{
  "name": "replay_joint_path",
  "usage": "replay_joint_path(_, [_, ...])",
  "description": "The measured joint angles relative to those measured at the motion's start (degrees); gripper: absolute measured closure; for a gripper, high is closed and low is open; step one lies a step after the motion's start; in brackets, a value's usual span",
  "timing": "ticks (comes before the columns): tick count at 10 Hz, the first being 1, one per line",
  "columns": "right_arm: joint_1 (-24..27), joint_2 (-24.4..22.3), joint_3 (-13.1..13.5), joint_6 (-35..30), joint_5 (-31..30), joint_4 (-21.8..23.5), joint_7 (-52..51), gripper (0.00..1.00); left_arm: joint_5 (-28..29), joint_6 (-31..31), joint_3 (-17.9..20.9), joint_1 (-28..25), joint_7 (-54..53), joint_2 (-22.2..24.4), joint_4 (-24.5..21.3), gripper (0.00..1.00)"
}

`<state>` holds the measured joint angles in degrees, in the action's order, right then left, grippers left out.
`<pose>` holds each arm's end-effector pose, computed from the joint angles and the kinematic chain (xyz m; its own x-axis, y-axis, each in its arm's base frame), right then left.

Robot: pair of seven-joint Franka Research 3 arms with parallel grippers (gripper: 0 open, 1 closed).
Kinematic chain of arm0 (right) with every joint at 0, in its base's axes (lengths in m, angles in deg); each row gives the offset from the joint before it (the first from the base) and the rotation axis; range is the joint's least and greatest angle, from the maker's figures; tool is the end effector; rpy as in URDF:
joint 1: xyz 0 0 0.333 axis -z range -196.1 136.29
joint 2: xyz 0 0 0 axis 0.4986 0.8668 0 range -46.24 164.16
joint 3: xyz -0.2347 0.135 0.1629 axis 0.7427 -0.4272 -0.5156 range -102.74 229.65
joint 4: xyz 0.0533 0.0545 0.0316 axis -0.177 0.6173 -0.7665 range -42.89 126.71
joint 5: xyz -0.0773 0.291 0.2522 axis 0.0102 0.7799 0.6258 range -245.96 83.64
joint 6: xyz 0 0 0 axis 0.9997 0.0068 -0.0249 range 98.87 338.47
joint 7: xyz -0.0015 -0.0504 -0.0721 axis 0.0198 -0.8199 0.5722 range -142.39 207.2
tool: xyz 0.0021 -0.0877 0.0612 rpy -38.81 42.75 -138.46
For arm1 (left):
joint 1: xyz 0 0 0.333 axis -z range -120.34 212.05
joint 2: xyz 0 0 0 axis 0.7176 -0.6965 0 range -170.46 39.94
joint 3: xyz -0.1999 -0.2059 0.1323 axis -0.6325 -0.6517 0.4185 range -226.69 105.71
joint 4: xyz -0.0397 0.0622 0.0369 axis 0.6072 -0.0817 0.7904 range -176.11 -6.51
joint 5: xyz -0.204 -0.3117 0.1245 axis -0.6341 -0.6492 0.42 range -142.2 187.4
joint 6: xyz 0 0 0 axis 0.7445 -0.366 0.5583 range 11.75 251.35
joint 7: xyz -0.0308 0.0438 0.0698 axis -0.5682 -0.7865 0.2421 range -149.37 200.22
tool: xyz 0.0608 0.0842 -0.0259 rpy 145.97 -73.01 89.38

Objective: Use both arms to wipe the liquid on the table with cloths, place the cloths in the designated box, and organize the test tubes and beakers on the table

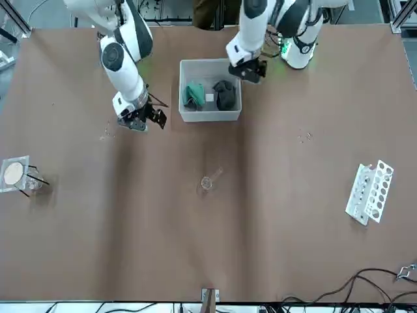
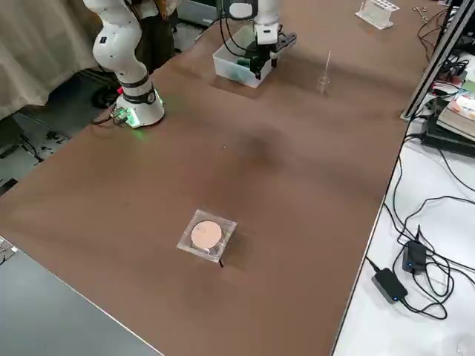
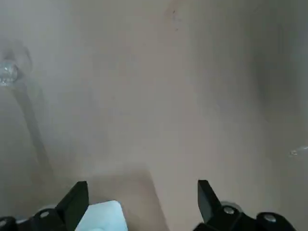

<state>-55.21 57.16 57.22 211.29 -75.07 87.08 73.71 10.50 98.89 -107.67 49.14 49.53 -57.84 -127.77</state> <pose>0.4223 0.2601 0.3363 0.9696 -0.2443 -0.0134 -0.2446 -0.9660 -0.0838 0.2980 -0.3885 0.3940 0.9207 -0.3352 -0.1999 -0.3419 -0.9397 0.0009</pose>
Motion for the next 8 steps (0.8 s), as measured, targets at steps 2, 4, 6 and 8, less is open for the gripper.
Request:
replay_joint_path(2, [-1.38,0.00,0.02,0.04,0.00,0.86,1.45,0.00,0.00,6.29,-1.69,1.34,2.77,-6.52,-0.06,0.01])
replay_joint_path(4, [-2.60,0.04,0.00,0.18,-0.04,1.27,3.23,0.00,0.01,11.48,-1.97,3.35,3.91,-12.54,-0.08,0.04])
replay_joint_path(6, [-3.04,0.50,0.03,0.96,-0.04,1.43,3.27,0.00,1.34,14.39,-1.96,6.02,5.25,-17.20,-0.44,0.04])
replay_joint_path(8, [-3.15,1.58,0.04,1.70,-0.04,1.87,3.30,0.00,8.42,17.83,-1.93,6.74,9.83,-22.08,-1.53,0.04])
